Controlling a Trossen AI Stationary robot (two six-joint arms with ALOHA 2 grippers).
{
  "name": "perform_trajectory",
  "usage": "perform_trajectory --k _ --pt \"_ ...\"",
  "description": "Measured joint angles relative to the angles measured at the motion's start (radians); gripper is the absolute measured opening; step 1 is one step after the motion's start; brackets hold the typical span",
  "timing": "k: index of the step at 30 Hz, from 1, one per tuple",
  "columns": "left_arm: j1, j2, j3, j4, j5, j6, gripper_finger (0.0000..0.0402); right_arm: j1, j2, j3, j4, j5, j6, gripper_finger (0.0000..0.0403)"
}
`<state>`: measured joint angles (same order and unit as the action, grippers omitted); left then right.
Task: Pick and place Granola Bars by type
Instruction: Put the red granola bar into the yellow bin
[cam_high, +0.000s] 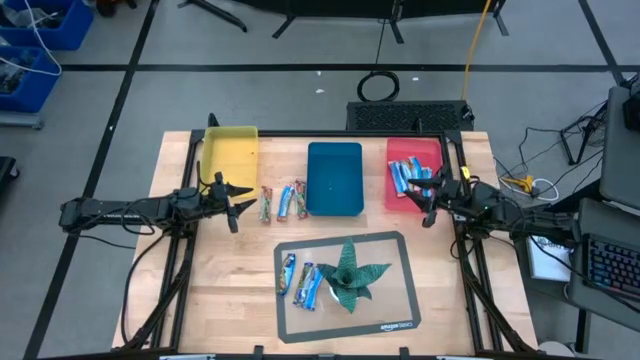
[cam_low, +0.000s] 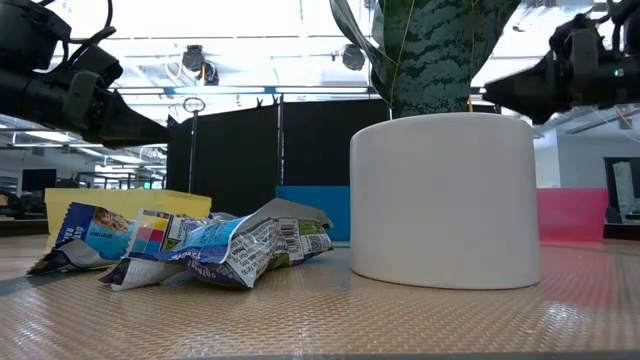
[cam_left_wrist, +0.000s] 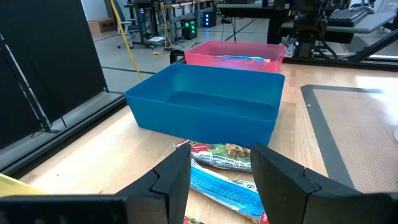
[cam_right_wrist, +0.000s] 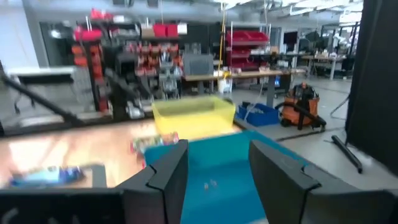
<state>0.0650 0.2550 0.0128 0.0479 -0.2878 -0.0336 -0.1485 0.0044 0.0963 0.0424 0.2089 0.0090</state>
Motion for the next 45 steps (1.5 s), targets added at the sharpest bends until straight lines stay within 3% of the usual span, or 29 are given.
perform_trajectory --k 12,21,29,33,37,45 --pt "0.000 0.000 -0.001 0.014 0.000 0.005 0.0173 0.000 0.005 -0.077 0.014 -0.003 -0.017 0.0159" --pt "0.000 0.000 -0.002 0.004 0.025 -0.014 0.0173 0.000 0.006 -0.079 0.014 -0.003 0.090 0.0161" --pt "0.000 0.014 -0.001 0.002 0.082 -0.212 0.0173 0.000 0.006 -0.080 0.014 -0.002 0.091 0.0162" --pt "0.002 0.107 -0.001 0.000 0.074 -0.279 0.0173 0.000 0.006 -0.081 0.014 -0.002 0.091 0.0160" --pt "0.016 0.260 0.027 -0.047 0.070 -0.489 0.0173 0.000 0.006 -0.081 0.014 -0.002 0.091 0.0162" --pt "0.033 0.578 0.189 -0.114 0.108 -0.740 0.0173 0.000 0.006 -0.081 0.014 -0.001 0.091 0.0158"
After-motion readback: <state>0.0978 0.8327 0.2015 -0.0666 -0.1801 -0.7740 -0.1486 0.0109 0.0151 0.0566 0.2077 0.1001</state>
